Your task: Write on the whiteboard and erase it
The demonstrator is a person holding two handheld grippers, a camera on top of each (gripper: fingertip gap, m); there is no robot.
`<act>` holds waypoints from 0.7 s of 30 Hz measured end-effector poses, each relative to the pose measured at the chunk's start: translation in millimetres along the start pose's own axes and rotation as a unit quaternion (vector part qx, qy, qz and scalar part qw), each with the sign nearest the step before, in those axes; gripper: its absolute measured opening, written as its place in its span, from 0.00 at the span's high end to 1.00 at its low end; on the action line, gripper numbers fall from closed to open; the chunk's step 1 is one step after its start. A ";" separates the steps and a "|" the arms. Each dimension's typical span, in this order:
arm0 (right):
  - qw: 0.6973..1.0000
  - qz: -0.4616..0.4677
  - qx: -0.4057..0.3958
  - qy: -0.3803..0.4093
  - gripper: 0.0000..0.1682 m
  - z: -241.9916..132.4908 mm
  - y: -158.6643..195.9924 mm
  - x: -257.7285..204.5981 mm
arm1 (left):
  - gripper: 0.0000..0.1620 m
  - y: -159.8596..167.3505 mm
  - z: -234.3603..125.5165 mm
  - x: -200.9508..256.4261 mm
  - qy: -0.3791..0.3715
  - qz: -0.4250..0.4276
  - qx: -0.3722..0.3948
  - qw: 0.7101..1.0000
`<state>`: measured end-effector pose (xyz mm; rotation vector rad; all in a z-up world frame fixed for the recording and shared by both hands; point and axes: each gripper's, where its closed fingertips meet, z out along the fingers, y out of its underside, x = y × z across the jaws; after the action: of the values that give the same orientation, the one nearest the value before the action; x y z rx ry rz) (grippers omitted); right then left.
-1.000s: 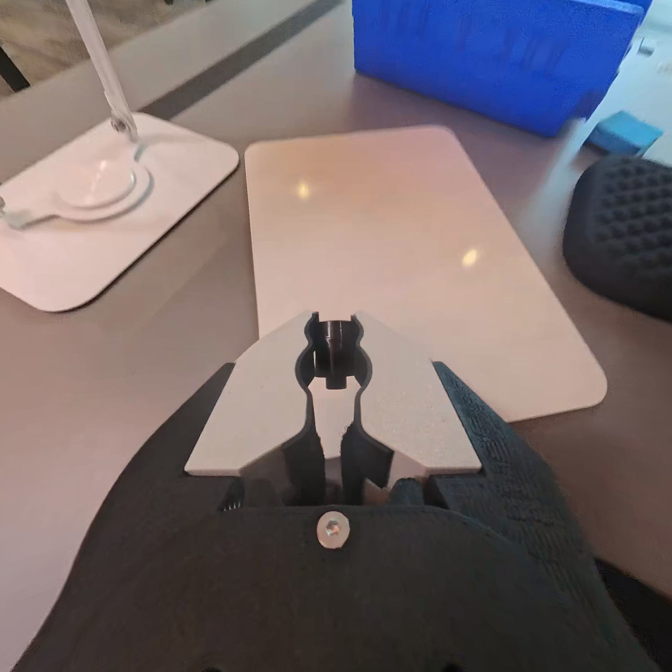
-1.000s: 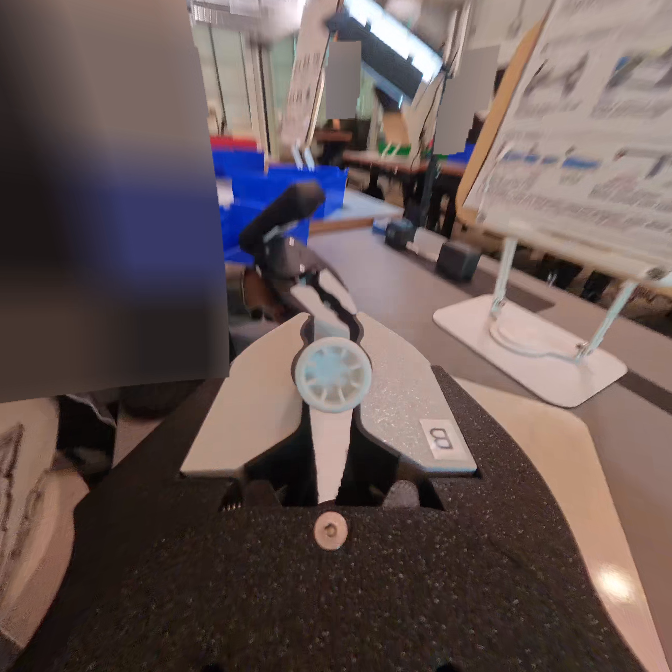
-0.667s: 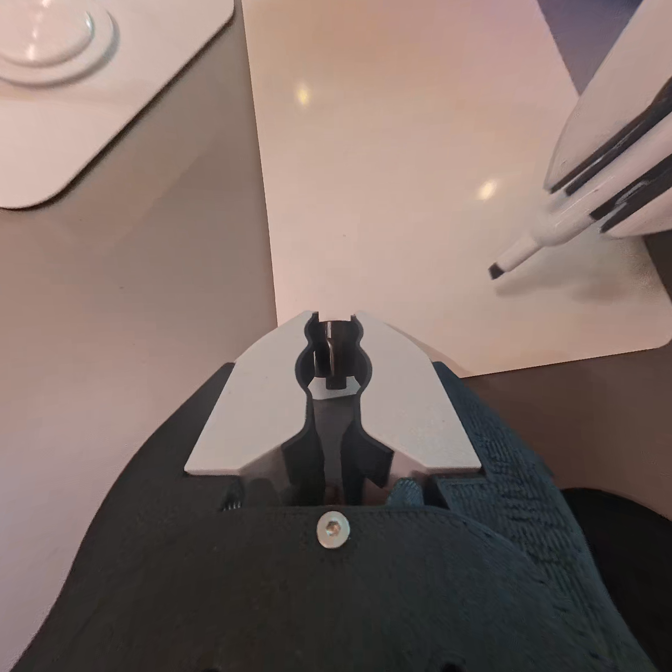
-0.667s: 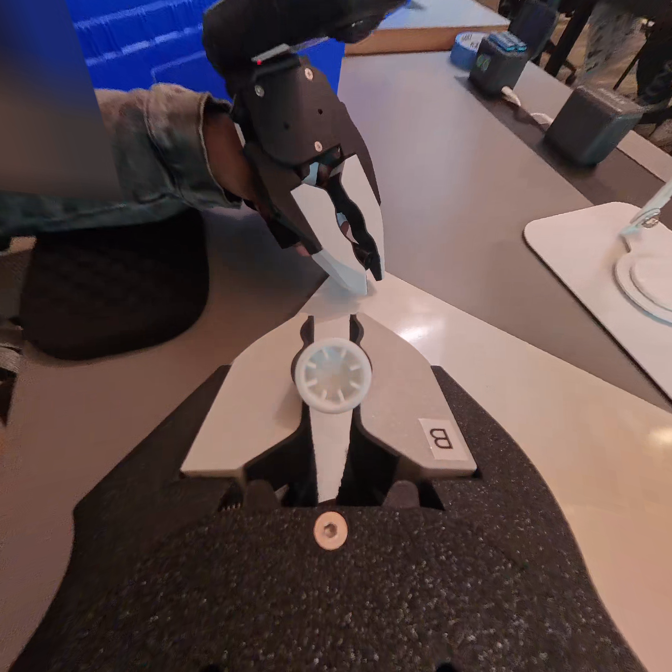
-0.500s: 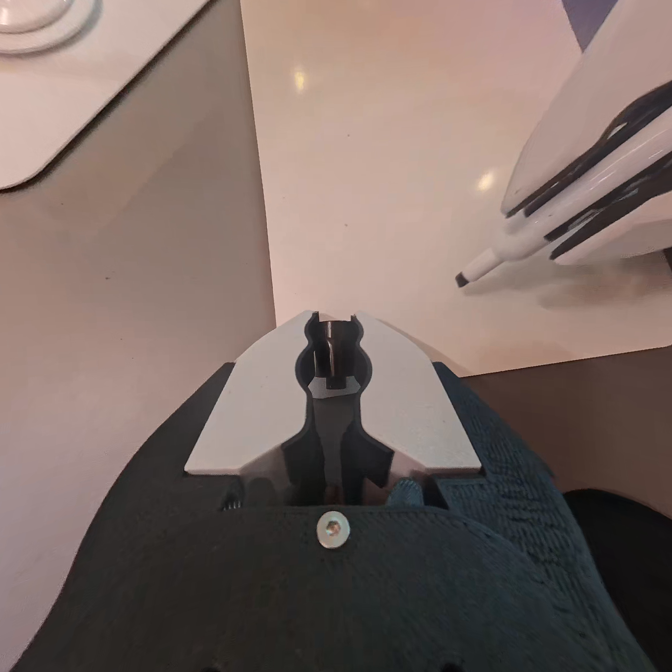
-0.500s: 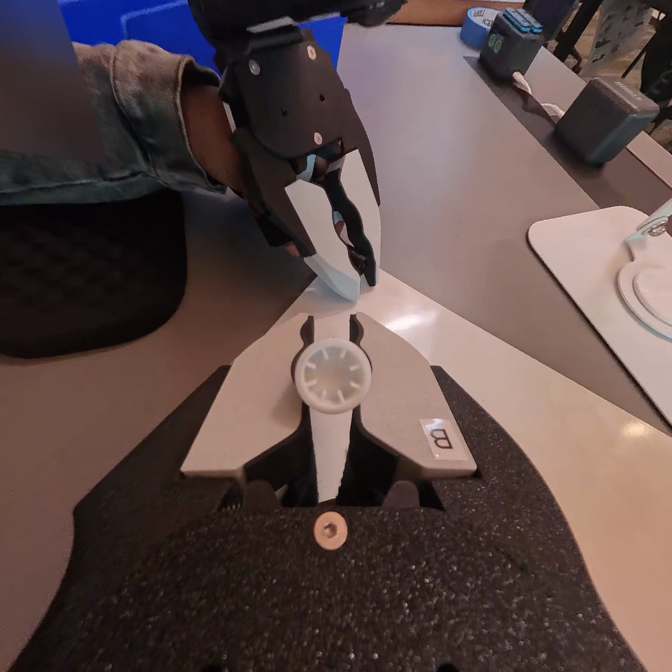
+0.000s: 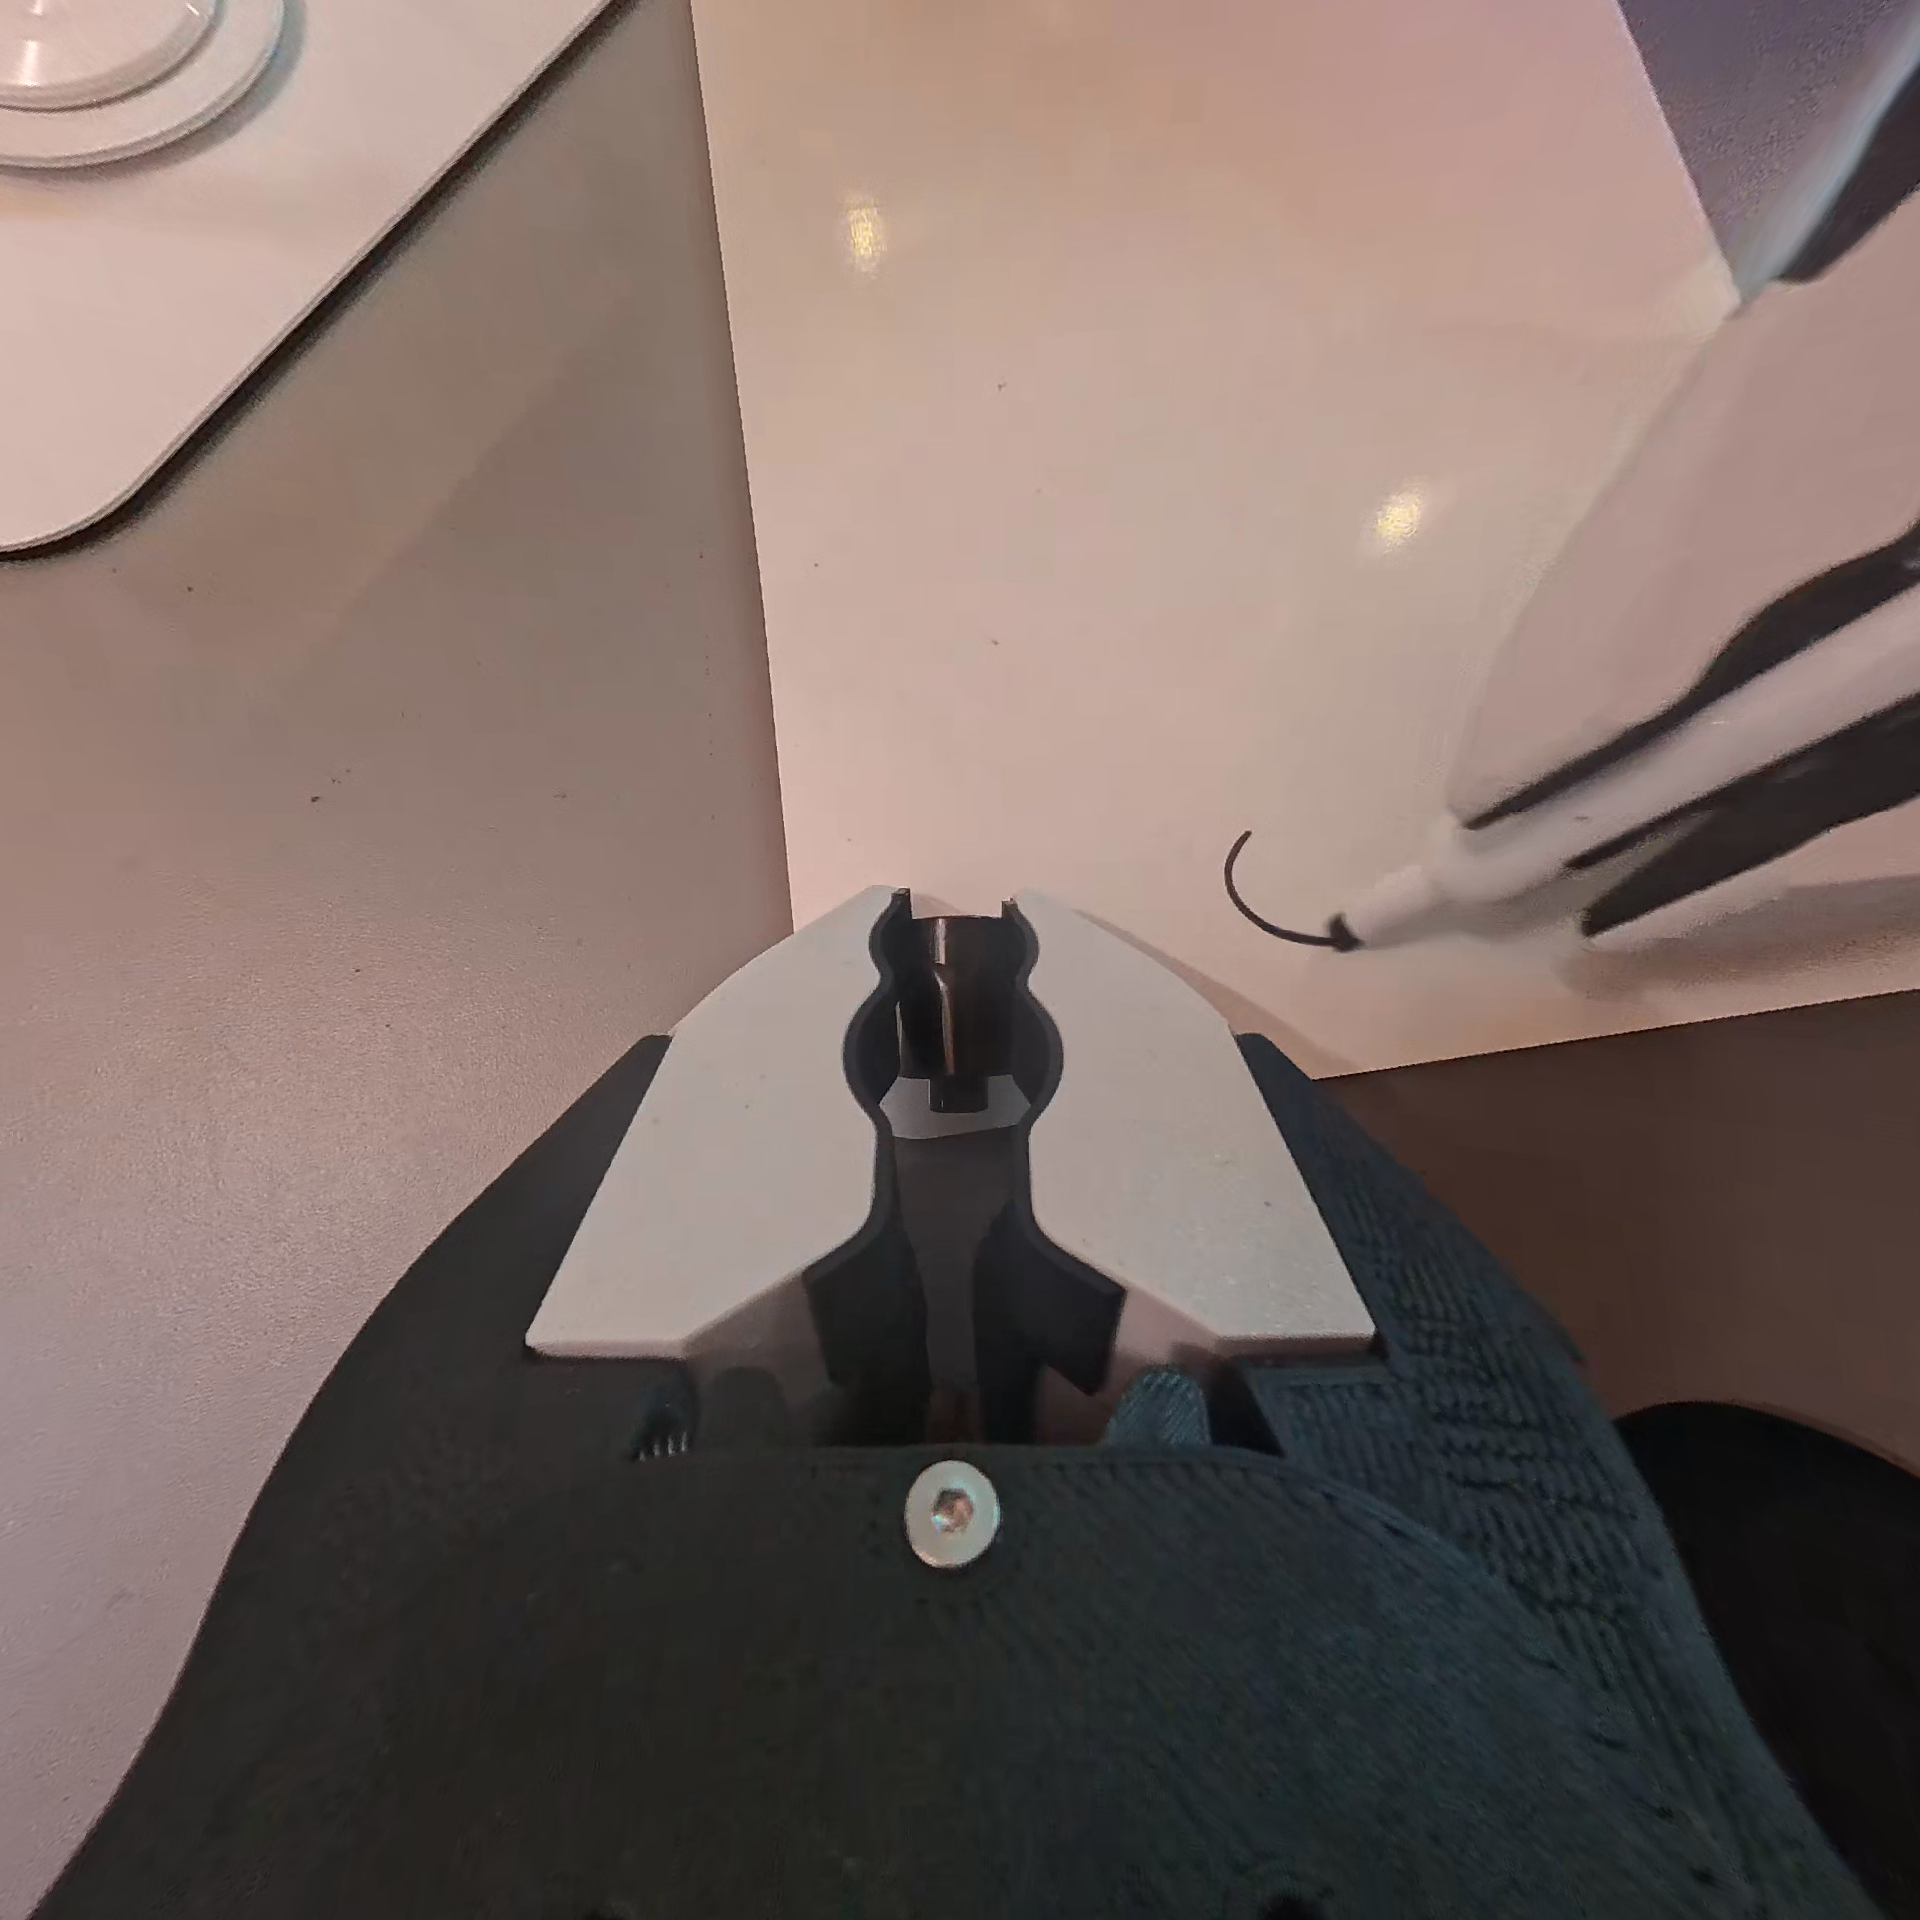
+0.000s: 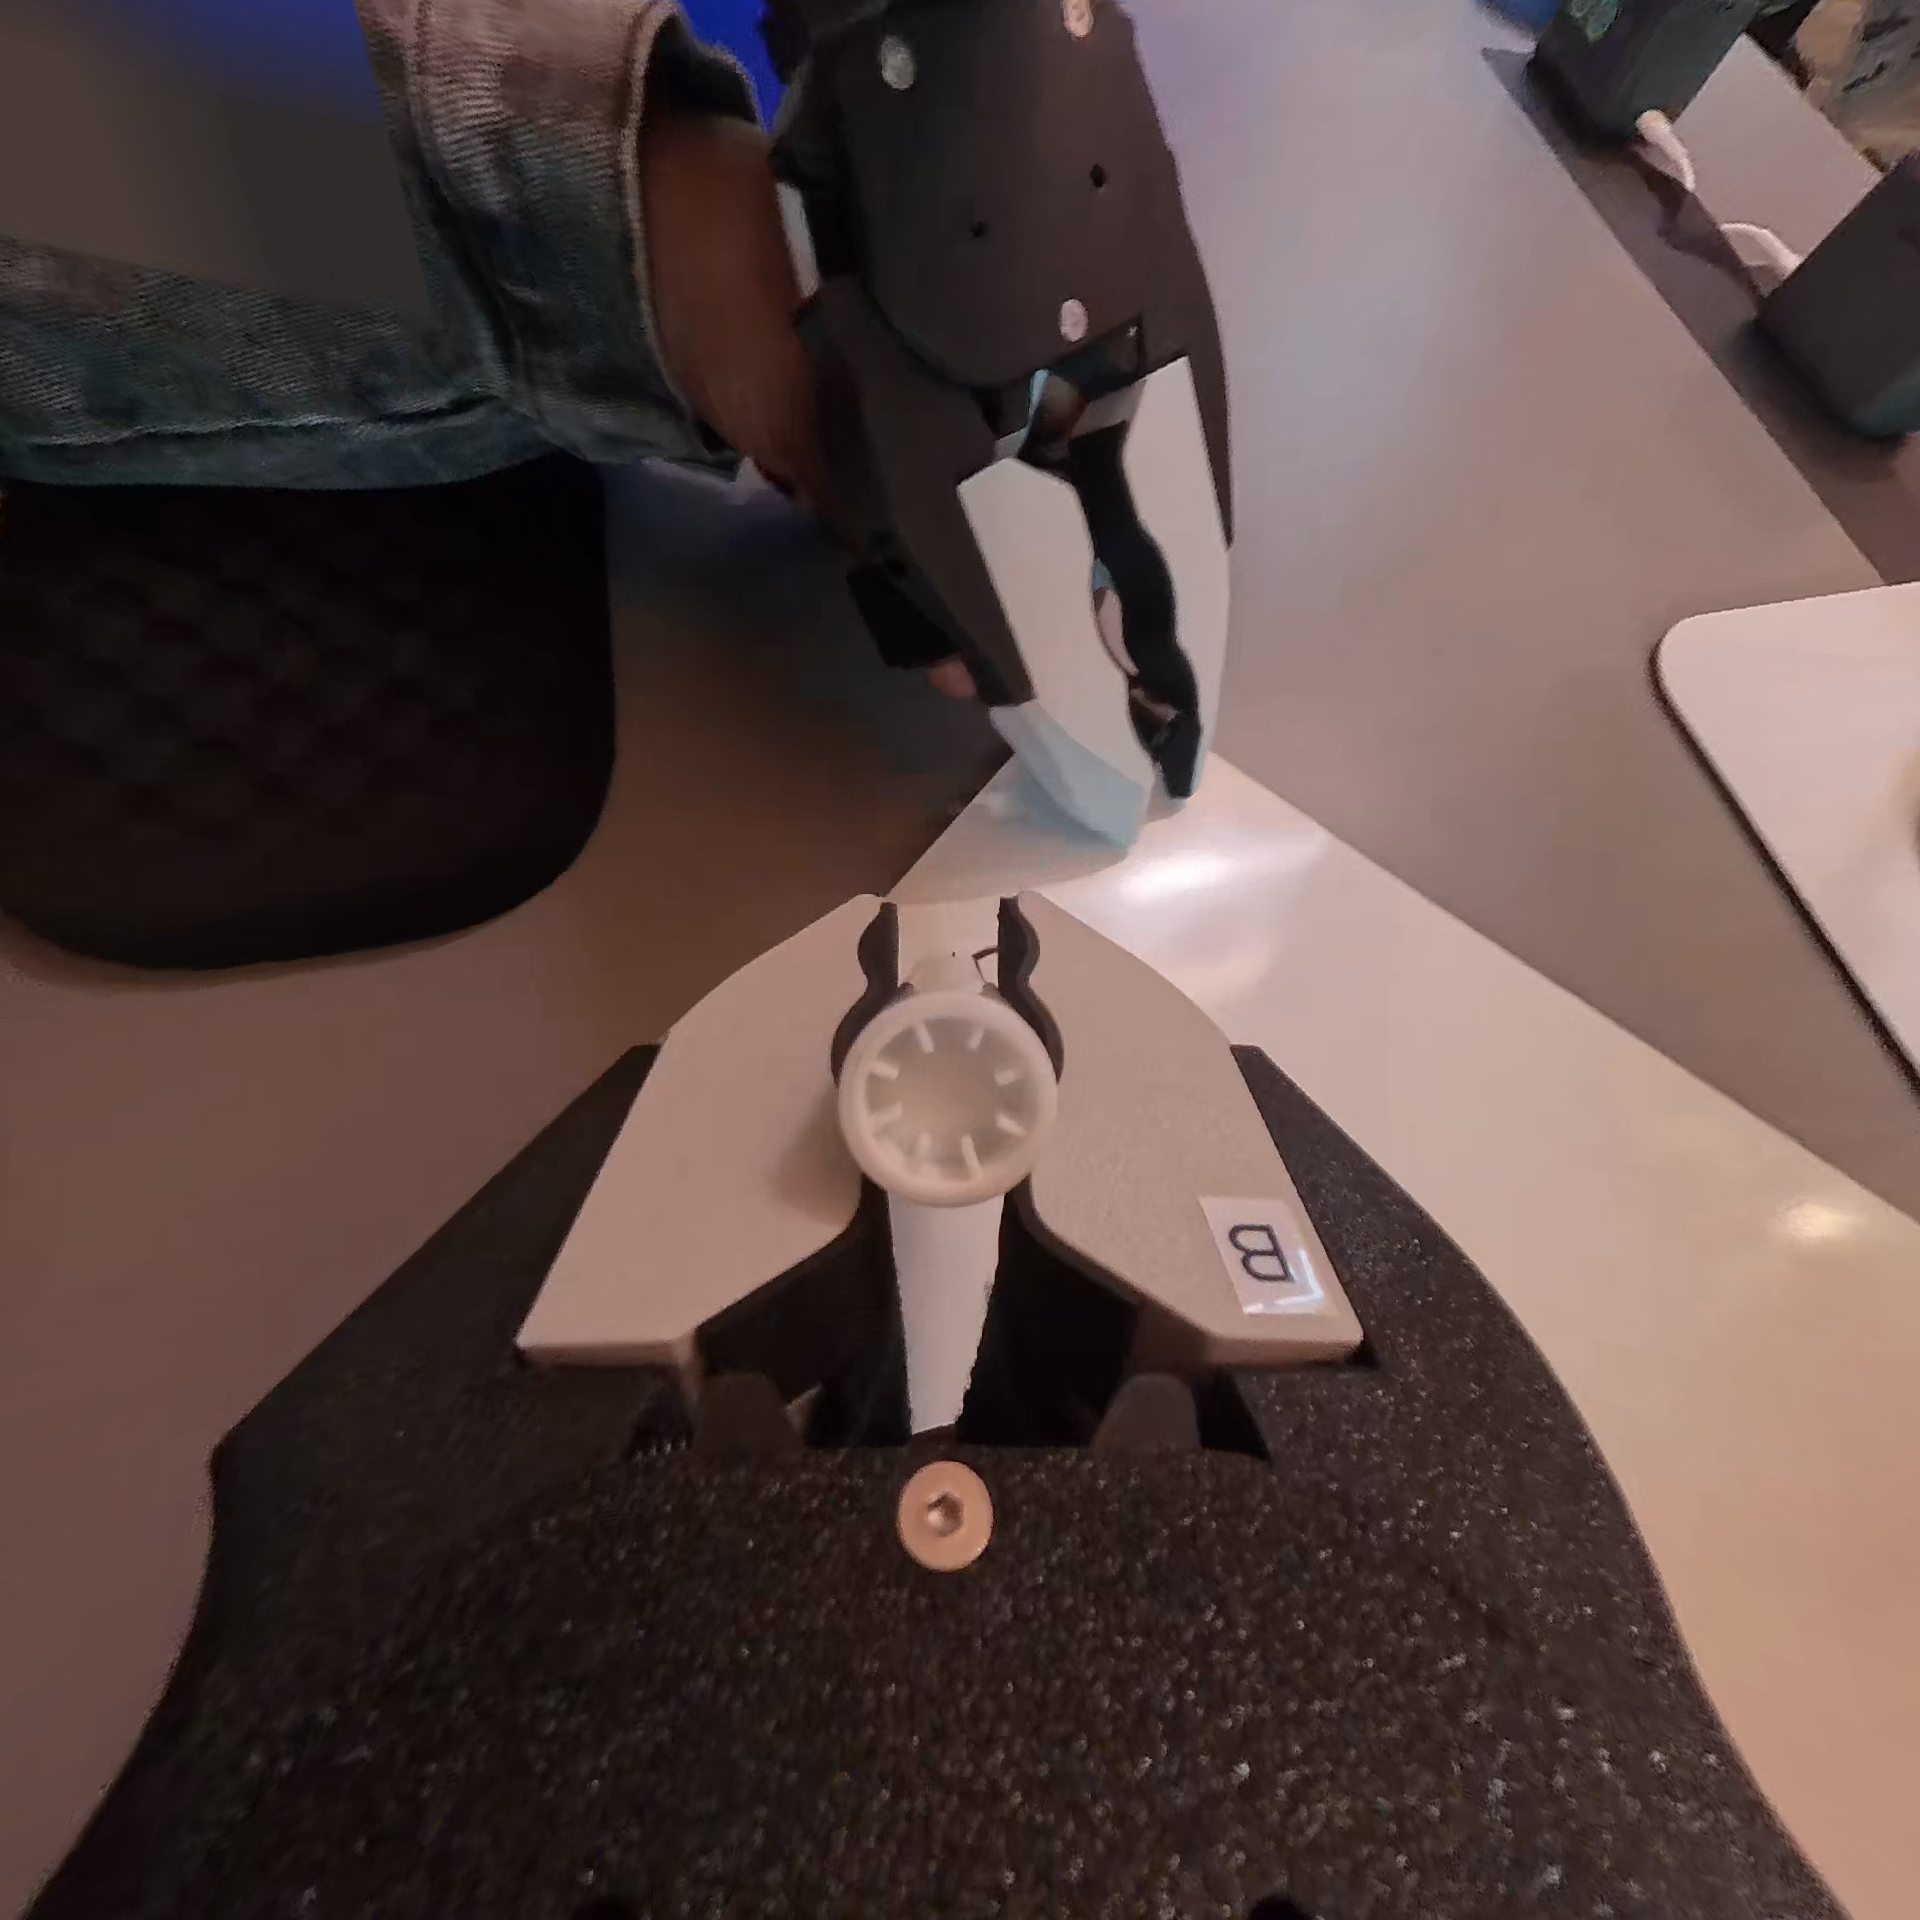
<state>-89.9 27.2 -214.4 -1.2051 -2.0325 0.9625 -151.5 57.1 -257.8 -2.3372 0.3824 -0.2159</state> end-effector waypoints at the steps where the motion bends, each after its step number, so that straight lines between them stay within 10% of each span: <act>1: 1.000 0.003 -0.005 -0.003 0.88 -4.1 2.5 -4.2 | 0.90 0.1 0.2 -0.2 0.000 0.000 0.000 1.000; 21: 0.998 0.000 0.004 0.056 0.88 -10.6 0.4 47.0 | 0.90 0.2 0.3 0.4 0.001 0.004 0.000 1.000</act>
<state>-101.4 72.6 -203.1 -1.2279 -1.9392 0.8818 -151.1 57.0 -258.1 -2.3358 0.3929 -0.2149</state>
